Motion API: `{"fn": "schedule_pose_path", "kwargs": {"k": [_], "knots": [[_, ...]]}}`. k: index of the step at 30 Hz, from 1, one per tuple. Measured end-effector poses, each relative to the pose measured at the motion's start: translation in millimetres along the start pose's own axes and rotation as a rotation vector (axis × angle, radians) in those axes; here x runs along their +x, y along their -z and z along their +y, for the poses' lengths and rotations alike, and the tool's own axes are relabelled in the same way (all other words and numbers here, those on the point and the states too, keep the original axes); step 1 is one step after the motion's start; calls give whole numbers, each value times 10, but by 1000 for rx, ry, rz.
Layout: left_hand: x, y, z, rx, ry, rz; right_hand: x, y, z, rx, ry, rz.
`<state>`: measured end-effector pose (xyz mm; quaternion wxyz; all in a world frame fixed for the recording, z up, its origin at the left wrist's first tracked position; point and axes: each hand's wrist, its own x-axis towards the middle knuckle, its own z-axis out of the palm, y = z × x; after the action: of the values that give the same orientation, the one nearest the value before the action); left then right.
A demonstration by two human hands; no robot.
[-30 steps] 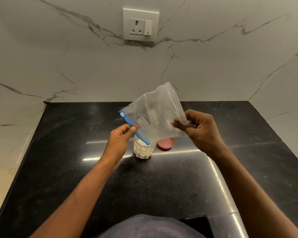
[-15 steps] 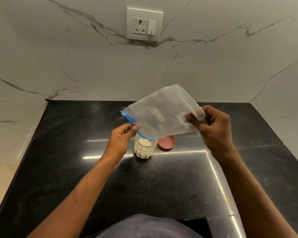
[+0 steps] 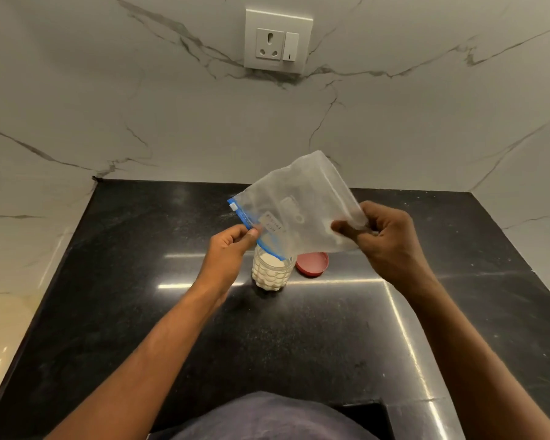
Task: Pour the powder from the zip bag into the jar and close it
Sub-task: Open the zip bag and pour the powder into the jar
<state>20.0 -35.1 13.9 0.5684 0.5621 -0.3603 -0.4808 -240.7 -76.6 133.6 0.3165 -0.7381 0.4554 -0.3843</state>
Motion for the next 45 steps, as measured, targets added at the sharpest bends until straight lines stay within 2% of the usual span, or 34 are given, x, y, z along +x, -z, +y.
{"fn": "schedule_pose_path", "kwargs": {"k": [2, 5, 10, 13, 16, 18, 21, 23, 29, 33, 36, 38, 39, 41, 43, 45], "knots": [[-3, -5, -12, 5, -6, -3, -14, 5, 29, 36, -32, -25], [-15, -9, -15, 19, 6, 0, 6, 78, 53, 125, -42, 43], [-54, -24, 59, 46, 21, -7, 27, 36, 92, -47, -43, 128], [-61, -21, 86, 32, 16, 12, 6, 32, 113, -12, -38, 24], [-74, -22, 105, 37, 16, 20, -3, 45, 110, 27, -14, 99], [-87, -18, 114, 26, 14, 17, 6, 53, 82, -46, -6, 132], [-106, -12, 130, 18, -2, -6, 39, 96, 6, -152, -45, -59], [-113, -13, 136, 33, -25, -28, 81, 135, -55, -124, -50, -109], [-107, -46, 197, 91, -47, -61, 321, 31, -272, -93, 153, 17], [-140, -24, 231, 83, -59, -58, 378, 0, -210, -65, 110, 31], [-153, -6, 220, 75, -61, -56, 386, 16, -162, -197, 109, 164], [-150, -11, 208, 70, -51, -57, 360, -23, -172, -224, 169, 110], [-149, -14, 205, 73, -43, -54, 331, -35, -207, -181, 179, 38], [-146, -26, 193, 76, -32, -49, 315, -12, -216, -56, 168, 1], [-134, -12, 174, 54, -22, -31, 312, 72, -212, 2, 99, -11], [-124, 10, 172, 28, -4, -14, 269, 151, -162, -77, -49, -144]]}}
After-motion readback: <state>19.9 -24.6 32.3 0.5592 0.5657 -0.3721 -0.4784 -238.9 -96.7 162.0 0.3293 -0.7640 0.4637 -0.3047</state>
